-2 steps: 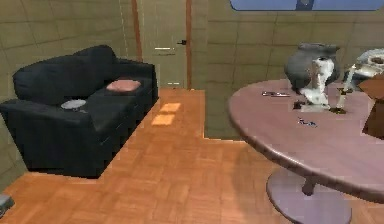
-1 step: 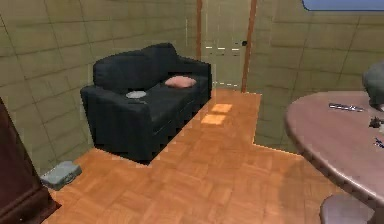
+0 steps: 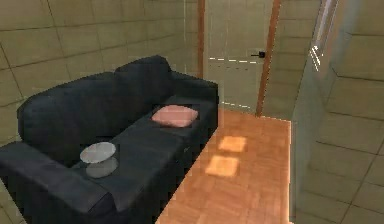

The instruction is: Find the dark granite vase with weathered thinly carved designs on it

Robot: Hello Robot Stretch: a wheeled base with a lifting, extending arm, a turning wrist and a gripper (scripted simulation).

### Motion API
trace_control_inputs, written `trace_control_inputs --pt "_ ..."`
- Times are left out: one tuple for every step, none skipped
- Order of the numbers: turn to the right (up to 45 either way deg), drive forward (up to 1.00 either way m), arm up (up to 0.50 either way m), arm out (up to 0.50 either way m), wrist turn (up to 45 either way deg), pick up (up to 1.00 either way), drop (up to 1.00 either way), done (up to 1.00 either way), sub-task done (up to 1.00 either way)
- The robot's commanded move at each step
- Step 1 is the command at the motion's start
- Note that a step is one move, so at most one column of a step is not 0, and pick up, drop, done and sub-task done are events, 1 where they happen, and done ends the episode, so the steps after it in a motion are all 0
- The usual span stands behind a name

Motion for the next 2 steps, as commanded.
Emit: trace_control_inputs --pt "9.0 0.00 0.00 0.00 0.0 0.00 0.00 0.00 0.00" --pt "0.0 0.30 0.00 0.00 0.0 0.00 0.00 0.00 0.00"
